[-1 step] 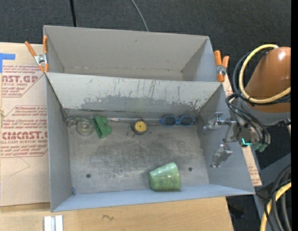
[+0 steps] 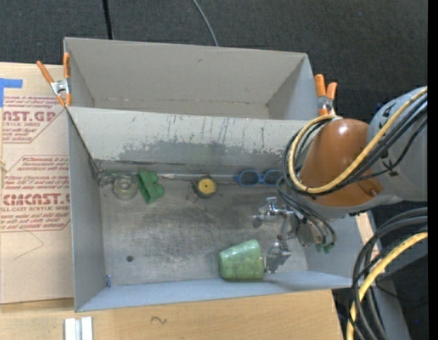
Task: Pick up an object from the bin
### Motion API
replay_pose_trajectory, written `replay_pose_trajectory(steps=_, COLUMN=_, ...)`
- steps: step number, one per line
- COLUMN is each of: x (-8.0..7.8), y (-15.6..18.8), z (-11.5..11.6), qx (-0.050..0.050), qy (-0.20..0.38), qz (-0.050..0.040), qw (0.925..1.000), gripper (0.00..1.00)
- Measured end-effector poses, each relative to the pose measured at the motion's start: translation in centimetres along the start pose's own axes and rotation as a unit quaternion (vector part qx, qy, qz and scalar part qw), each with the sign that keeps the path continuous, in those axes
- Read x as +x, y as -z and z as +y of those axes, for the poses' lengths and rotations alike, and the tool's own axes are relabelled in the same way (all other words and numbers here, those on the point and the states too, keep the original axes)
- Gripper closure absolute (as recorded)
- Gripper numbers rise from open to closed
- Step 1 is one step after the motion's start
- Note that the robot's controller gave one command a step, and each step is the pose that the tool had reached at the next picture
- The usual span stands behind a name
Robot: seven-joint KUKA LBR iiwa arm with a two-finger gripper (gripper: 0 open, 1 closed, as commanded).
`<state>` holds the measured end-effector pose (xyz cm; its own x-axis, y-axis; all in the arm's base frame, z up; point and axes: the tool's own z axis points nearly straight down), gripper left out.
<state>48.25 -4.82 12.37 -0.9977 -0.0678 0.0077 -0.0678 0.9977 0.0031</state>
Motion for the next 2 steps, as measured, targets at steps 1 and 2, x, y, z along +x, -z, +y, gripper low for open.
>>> replay_pose_trajectory(steps=1, x=-1.0, y=-5.1, z=2.3, qx=0.004, qy=0.189, qz=-0.0123, qw=0.9819, gripper=0.00)
replay_pose_trajectory(steps=2, x=-1.2, y=-5.2, z=7.2, qx=0.005, qy=0.429, qz=-0.0055, qw=0.9033, gripper=0.00)
